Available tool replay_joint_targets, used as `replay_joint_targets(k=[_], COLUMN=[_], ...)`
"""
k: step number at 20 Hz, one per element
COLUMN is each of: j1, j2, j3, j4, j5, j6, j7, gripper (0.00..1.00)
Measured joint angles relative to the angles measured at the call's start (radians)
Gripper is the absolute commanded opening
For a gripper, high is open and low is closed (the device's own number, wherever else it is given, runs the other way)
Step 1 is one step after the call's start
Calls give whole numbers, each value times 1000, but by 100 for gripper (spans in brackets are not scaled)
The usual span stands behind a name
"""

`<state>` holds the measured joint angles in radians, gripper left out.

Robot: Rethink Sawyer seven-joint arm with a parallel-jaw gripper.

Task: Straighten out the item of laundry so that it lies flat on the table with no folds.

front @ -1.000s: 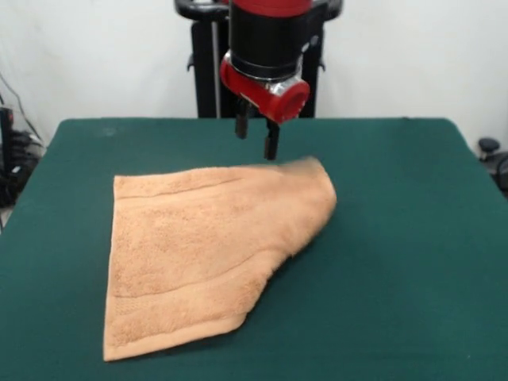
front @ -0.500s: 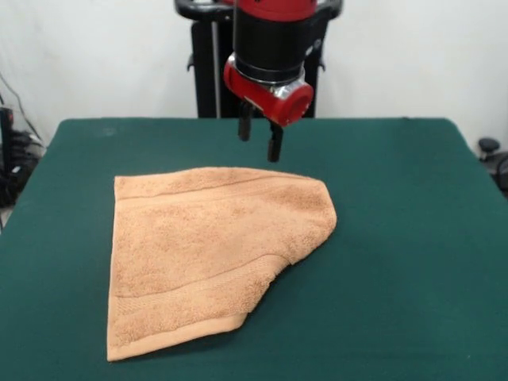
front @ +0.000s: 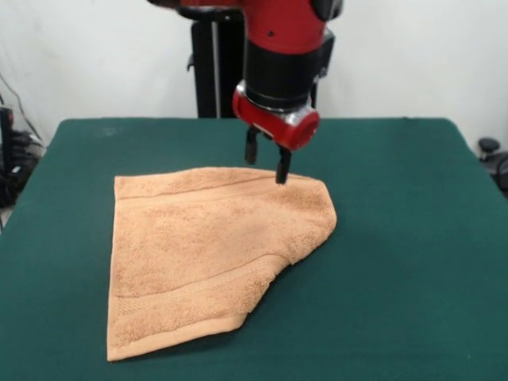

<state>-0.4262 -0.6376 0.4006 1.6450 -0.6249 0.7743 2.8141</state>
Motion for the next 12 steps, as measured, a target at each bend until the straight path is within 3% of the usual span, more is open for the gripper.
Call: replay_joint_targets(k=[12], j1=[98], j2=[165], j3=[-2], j4=[-79], j5=[-25], j6=[-107], j7=[0], gripper=[100])
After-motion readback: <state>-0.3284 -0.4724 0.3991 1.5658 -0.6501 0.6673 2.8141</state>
